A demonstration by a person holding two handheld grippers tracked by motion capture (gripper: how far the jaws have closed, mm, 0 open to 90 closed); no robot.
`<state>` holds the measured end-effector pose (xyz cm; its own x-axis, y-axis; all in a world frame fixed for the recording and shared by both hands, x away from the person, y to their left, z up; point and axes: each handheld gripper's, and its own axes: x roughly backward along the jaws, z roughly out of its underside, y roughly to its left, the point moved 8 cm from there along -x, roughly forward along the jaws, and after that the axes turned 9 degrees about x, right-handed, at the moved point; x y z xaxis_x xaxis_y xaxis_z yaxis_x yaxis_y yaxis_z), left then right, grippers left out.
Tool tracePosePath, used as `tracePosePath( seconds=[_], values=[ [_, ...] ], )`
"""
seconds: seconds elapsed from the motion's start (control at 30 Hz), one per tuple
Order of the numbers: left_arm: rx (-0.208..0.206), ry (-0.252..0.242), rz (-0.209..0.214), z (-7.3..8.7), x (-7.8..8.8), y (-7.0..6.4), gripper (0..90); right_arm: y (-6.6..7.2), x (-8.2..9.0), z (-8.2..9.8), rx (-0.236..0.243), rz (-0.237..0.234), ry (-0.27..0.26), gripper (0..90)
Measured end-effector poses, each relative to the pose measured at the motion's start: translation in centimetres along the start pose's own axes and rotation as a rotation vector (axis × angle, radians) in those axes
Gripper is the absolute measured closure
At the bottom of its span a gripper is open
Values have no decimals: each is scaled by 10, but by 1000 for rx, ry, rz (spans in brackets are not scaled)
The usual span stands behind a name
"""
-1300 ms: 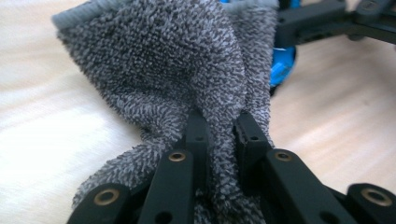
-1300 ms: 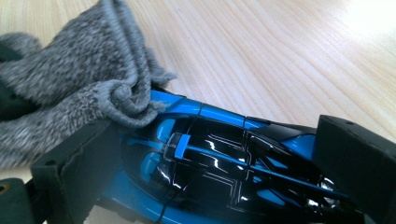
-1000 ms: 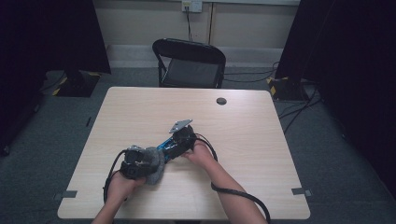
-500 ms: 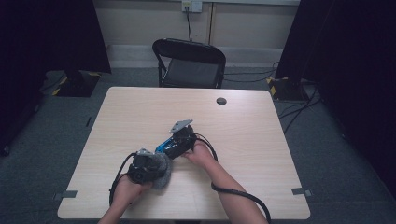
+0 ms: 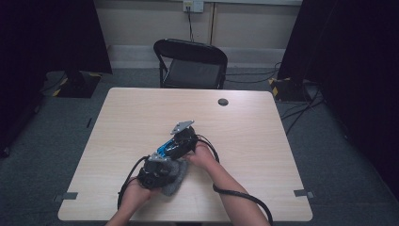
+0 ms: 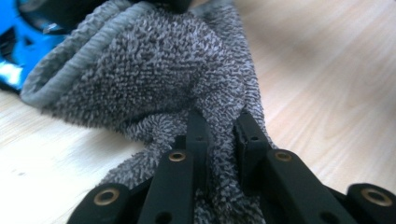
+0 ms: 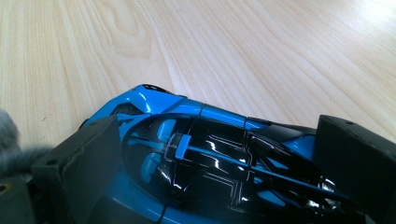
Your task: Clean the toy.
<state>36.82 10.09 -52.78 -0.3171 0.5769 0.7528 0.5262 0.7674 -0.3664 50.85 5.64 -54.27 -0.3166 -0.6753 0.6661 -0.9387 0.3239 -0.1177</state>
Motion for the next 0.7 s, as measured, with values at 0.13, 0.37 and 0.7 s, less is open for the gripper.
tracePosePath(
  seconds=[0.13,0.37,0.7],
  values=[
    [-19,1,21,-1,3,-5,788,0,0,0,0,-1,0,14],
    [-48,-3,16,-4,14,-5,789,0,0,0,-3,-1,-3,14],
    [-10,-53,-2,-10,45,22,789,0,0,0,-5,2,-4,14]
  ],
)
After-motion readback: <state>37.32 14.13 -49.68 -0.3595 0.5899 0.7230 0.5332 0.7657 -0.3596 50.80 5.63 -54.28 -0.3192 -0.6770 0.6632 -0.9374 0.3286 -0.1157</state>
